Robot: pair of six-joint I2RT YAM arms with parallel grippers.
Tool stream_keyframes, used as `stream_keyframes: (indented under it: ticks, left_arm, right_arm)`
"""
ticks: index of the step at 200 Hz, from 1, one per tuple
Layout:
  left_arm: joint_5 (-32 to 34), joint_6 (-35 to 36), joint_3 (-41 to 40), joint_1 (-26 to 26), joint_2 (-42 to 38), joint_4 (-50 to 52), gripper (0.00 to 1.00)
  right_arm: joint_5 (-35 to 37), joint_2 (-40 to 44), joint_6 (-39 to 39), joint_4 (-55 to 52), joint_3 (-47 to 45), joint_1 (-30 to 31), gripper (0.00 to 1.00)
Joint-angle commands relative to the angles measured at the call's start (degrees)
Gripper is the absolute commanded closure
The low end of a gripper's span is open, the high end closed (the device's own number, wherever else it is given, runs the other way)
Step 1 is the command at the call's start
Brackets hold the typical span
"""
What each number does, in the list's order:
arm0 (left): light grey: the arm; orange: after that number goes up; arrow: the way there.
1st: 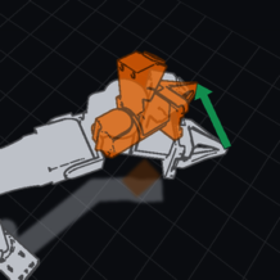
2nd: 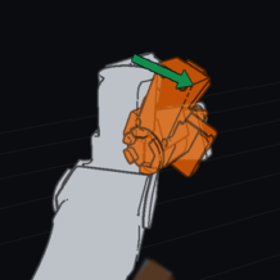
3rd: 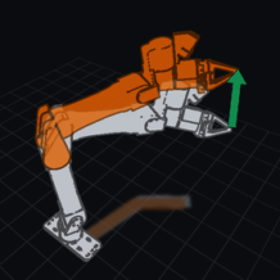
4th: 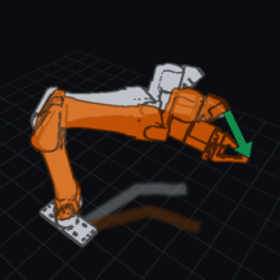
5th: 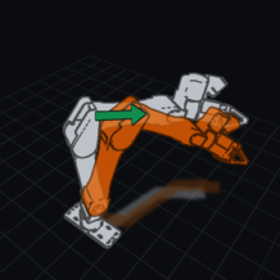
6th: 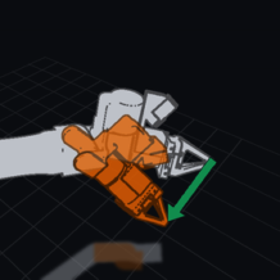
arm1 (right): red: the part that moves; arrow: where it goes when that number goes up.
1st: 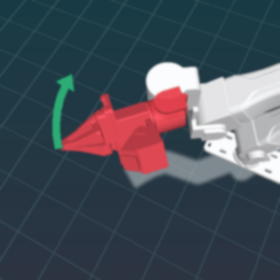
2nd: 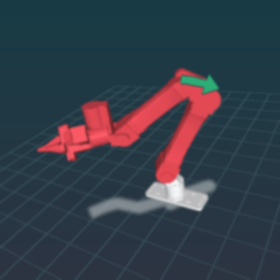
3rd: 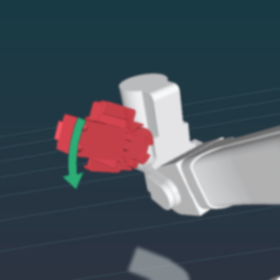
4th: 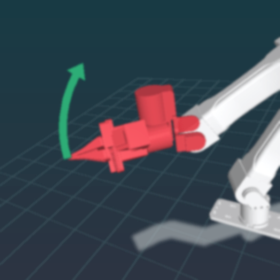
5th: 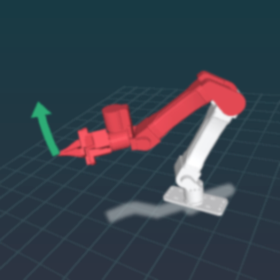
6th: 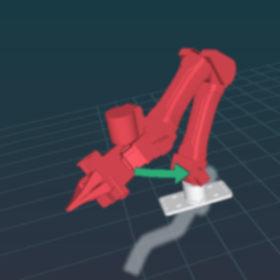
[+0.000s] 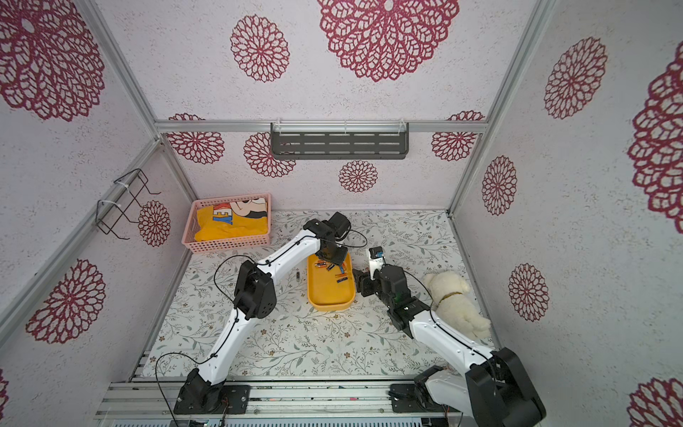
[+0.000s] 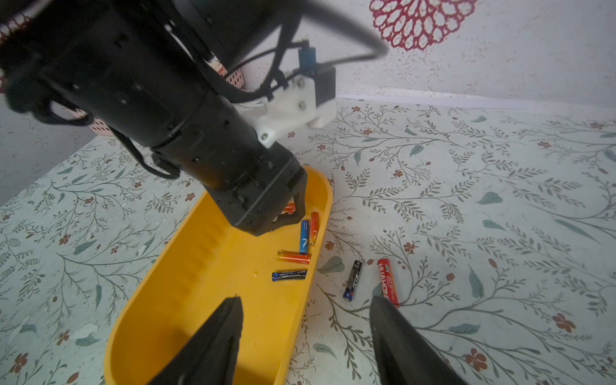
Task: Take the batteries out of the storage box
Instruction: Pick up the battery from the storage box.
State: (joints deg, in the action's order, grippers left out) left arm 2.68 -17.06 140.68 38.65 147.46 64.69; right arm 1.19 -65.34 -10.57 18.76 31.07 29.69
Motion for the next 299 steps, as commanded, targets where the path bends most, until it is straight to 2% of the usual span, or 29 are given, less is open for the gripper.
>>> stream_keyframes:
  ticks: [1, 40, 160, 177, 245, 260, 299]
  left_arm:
    - [-0.05, 1.58, 2.14, -0.62, 1.06, 1.23, 0.57]
    - [0.61, 2.14, 1.79, -0.69, 3.34, 1.93, 0.57]
    - [1.00, 2.42, -0.01, -0.69, 6.32, 0.66, 0.67]
    - [2.14, 2.29, 0.12, -0.69, 7.03, 0.92, 0.75]
    - [4.13, 2.16, 0.36, -0.41, 8.84, 2.27, 0.89]
    - [3.92, 2.04, 0.38, -0.35, 8.39, 2.69, 1.00]
    - [2.66, 0.91, -0.43, -0.19, 2.56, 2.09, 1.00]
  right_arm:
    - [1.21, 2.46, -0.11, 0.83, -0.37, 0.28, 0.33]
    - [1.79, 2.34, 0.07, 0.81, -0.56, 0.28, 0.33]
    - [3.64, 2.45, -0.23, 0.58, -1.26, 0.33, 0.30]
    - [3.88, 2.85, -0.24, 0.49, -1.36, 0.28, 0.29]
    - [5.16, 4.59, -0.33, 0.93, -2.07, 0.32, 0.27]
    - [5.18, 4.63, -0.28, 0.92, -1.98, 0.27, 0.27]
    - [4.59, 3.79, -0.23, 0.47, -1.07, 0.28, 0.26]
